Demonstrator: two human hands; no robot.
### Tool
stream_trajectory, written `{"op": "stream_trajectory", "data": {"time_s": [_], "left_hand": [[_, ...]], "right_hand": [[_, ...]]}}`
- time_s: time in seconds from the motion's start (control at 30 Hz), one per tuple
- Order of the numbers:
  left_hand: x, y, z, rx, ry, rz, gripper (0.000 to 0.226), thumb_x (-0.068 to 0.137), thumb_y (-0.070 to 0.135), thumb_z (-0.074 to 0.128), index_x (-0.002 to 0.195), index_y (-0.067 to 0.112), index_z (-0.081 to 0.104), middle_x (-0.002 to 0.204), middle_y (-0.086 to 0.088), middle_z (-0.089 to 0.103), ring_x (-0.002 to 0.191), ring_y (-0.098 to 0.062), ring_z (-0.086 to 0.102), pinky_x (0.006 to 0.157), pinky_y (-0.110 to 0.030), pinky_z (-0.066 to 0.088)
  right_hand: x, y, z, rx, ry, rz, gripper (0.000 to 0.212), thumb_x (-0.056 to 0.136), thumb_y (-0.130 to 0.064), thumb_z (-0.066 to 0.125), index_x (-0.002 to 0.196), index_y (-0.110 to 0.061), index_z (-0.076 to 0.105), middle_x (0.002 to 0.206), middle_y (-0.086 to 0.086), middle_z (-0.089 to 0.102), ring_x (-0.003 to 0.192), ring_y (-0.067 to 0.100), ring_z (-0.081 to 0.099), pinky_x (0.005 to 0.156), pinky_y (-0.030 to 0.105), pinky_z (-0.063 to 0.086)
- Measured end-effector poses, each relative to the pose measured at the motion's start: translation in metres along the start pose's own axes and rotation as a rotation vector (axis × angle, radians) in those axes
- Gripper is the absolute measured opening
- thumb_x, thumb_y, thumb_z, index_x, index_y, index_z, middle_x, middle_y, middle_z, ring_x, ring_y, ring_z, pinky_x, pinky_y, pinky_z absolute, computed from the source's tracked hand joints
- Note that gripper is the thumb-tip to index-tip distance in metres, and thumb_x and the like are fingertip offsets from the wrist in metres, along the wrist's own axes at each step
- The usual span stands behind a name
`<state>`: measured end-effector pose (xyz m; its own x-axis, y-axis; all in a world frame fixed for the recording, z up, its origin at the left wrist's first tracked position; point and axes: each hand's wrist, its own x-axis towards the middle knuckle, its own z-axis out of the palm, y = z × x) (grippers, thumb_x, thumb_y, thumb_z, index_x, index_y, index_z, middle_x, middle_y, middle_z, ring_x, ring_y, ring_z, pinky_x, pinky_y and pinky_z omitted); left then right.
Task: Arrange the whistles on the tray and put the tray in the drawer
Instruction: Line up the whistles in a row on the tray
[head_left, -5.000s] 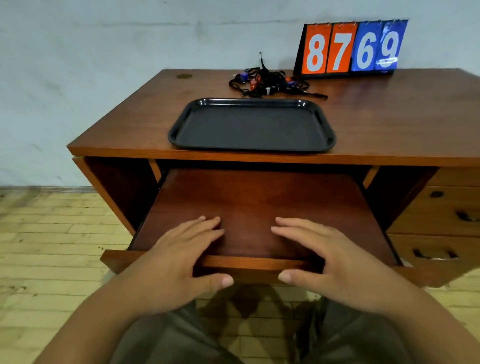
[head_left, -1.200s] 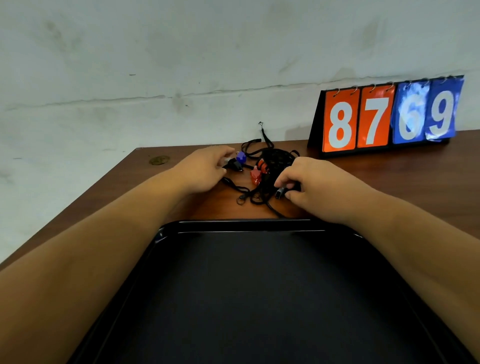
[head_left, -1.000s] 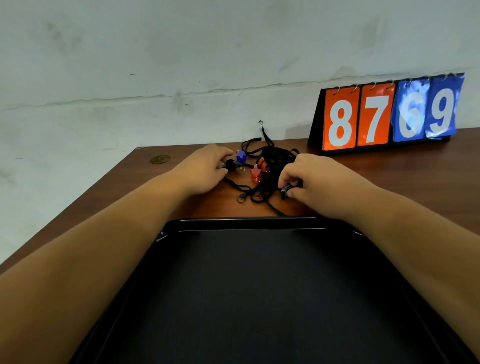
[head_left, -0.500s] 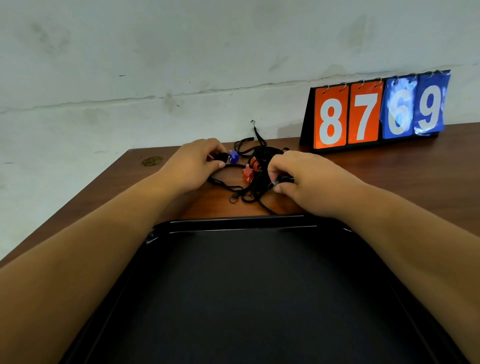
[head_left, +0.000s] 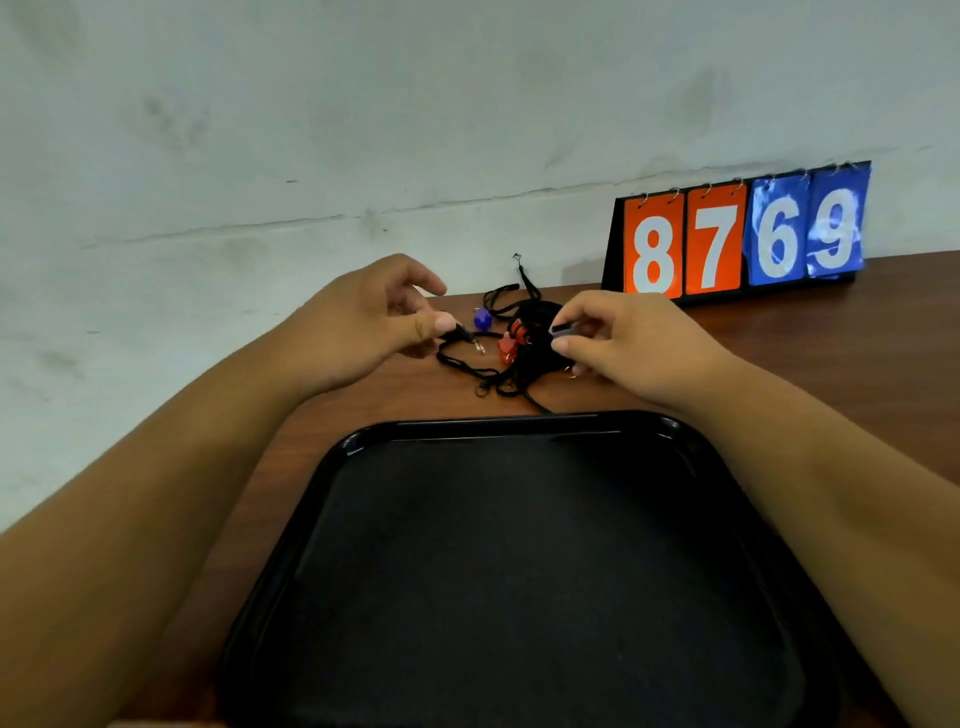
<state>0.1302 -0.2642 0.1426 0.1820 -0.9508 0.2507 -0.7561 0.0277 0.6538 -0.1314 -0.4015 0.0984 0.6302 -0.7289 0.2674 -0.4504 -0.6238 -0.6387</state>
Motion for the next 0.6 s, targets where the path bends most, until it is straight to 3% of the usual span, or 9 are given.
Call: {"op": "stream_trajectory", "data": {"time_s": [0.1,0.2,0.33,0.5,0.6], "left_hand": [[-0.03,-0.009,-0.008,-0.098,0.066,-0.047,0.025,0.089,0.026,0.088,0.106,0.016,0.071,0.095,-0.003,0.083,0.089,-0.018,0.082,0.088,-0.033,0.063],[-0.051,-0.029,-0.009,-0.185,0.121,-0.094,0.013,0.089,0.019,0.087,0.098,0.015,0.079,0.092,-0.006,0.083,0.09,-0.025,0.082,0.086,-0.032,0.066],[-0.066,-0.059,-0.008,-0.165,0.152,-0.13,0.011,0.092,0.021,0.085,0.101,0.027,0.087,0.097,0.008,0.084,0.091,-0.016,0.08,0.086,-0.022,0.063],[-0.074,-0.084,-0.005,-0.152,0.057,-0.134,0.022,0.099,0.03,0.079,0.115,0.044,0.084,0.108,0.022,0.081,0.099,0.005,0.074,0.101,-0.028,0.055],[-0.075,-0.089,-0.005,-0.078,0.04,-0.101,0.027,0.1,0.036,0.077,0.124,0.049,0.076,0.107,0.025,0.08,0.104,0.008,0.071,0.1,-0.024,0.05]], "right_hand": [[-0.011,-0.013,0.001,0.219,-0.012,0.028,0.016,0.103,-0.027,0.075,0.119,-0.027,0.073,0.106,-0.005,0.078,0.086,0.01,0.081,0.087,0.036,0.067],[-0.013,-0.035,0.006,0.29,-0.08,0.049,0.014,0.102,-0.024,0.075,0.116,-0.023,0.073,0.103,0.0,0.08,0.086,0.015,0.083,0.085,0.039,0.069],[-0.01,-0.07,0.018,0.181,-0.22,0.078,0.01,0.101,-0.03,0.077,0.11,-0.028,0.076,0.101,-0.001,0.081,0.084,0.011,0.082,0.079,0.031,0.069],[-0.001,-0.104,0.054,0.265,-0.382,0.11,0.012,0.101,-0.011,0.075,0.112,-0.011,0.079,0.1,0.011,0.083,0.084,0.016,0.082,0.077,0.03,0.068],[0.008,-0.107,0.072,0.269,-0.517,0.14,0.015,0.102,-0.007,0.07,0.112,-0.01,0.08,0.106,0.018,0.082,0.089,0.02,0.081,0.081,0.032,0.068]]}}
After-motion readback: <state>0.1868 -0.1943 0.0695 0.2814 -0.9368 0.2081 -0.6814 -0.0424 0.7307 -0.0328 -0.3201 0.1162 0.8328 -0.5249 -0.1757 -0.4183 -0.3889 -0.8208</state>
